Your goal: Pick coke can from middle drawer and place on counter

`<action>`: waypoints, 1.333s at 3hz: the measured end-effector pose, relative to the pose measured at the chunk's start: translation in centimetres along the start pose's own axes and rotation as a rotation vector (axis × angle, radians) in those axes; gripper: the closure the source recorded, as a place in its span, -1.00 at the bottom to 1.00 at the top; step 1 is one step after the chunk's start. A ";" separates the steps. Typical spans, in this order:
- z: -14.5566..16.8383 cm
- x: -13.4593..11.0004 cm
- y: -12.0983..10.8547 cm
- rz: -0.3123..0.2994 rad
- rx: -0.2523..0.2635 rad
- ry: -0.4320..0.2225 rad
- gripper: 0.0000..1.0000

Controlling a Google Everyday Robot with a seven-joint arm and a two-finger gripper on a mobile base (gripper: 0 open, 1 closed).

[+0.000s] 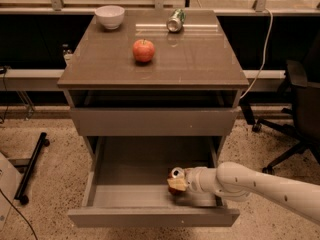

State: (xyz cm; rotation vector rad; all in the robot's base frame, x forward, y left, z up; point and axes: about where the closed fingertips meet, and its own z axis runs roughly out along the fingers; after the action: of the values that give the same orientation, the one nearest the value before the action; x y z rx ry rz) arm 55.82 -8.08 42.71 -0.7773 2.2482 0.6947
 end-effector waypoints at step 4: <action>-20.6 -15.8 7.7 -0.331 -0.254 -0.003 1.00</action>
Offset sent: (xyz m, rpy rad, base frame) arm -0.0477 0.0000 0.1759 0.0116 -0.0137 0.3885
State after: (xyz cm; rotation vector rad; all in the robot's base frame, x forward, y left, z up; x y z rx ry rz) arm 51.98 -10.86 69.43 -1.2361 1.9831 0.8242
